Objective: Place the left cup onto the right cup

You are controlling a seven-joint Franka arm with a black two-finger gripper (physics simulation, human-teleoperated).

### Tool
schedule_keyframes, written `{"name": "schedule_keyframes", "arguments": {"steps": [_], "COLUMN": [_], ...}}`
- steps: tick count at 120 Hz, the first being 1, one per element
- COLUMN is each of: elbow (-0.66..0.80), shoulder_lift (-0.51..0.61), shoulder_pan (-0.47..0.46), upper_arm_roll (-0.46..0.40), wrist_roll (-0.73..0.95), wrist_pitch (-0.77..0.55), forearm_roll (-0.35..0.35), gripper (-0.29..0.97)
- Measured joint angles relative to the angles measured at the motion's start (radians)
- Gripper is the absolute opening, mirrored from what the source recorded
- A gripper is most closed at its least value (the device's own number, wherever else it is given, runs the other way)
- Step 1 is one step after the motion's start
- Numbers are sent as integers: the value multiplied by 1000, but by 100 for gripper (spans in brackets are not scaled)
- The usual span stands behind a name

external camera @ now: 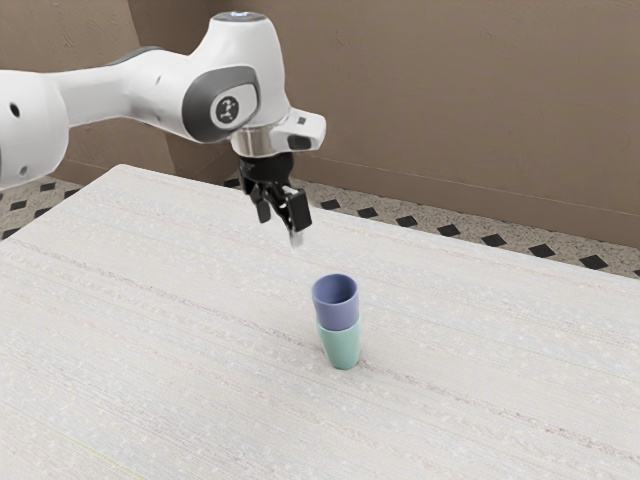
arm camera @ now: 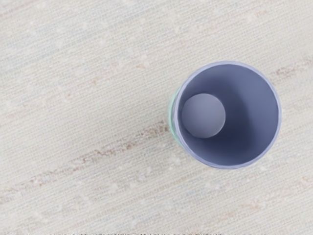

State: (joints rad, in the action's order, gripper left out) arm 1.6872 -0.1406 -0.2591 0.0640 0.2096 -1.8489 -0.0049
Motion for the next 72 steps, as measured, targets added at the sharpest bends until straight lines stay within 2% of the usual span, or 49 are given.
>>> {"name": "schedule_keyframes", "arguments": {"steps": [72], "elbow": [-89], "shoulder_lift": [-1], "shoulder_pan": [41], "upper_arm_roll": [58], "wrist_roll": [-15], "wrist_pitch": [37], "forearm_roll": [2], "gripper": [68]}}
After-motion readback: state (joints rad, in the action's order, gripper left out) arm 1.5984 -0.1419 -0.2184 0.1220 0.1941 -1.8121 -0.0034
